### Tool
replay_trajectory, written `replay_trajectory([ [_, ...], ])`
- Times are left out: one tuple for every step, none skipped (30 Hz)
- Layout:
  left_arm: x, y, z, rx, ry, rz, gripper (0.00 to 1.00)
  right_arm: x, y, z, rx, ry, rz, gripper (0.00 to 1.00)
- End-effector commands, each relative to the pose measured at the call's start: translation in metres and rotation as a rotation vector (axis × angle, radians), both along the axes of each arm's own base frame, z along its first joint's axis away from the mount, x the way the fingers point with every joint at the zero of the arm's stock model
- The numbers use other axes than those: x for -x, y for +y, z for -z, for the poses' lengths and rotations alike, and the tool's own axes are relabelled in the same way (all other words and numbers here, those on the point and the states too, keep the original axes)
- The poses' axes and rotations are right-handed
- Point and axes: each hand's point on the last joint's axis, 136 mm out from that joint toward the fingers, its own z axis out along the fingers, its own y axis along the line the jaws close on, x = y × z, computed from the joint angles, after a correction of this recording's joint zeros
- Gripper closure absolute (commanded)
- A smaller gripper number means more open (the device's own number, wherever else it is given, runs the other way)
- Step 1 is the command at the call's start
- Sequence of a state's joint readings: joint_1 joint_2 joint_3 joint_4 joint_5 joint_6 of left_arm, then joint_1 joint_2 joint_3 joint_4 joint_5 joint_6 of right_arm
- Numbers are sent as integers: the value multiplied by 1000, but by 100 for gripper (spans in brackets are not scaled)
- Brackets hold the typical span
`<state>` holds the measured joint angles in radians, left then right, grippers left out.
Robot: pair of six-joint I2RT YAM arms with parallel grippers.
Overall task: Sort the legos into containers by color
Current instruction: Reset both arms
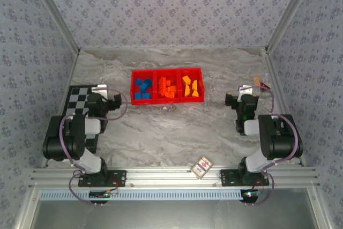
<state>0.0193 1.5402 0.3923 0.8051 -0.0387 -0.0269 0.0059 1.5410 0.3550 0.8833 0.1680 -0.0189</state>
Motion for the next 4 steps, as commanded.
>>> replay_trajectory([
  [-8, -1, -12, -5, -32, 1, 0, -6, 11, -3, -24, 4, -86, 0],
  [-7, -1, -12, -6, -33, 1, 0, -7, 11, -4, -25, 2, -85, 0],
  [-7, -1, -12, -8, -32, -2, 0, -6, 11, -4, -26, 1, -85, 0],
  [-7, -1, -12, -8, -33, 0, 0, -5, 10, -3, -24, 3, -82, 0],
])
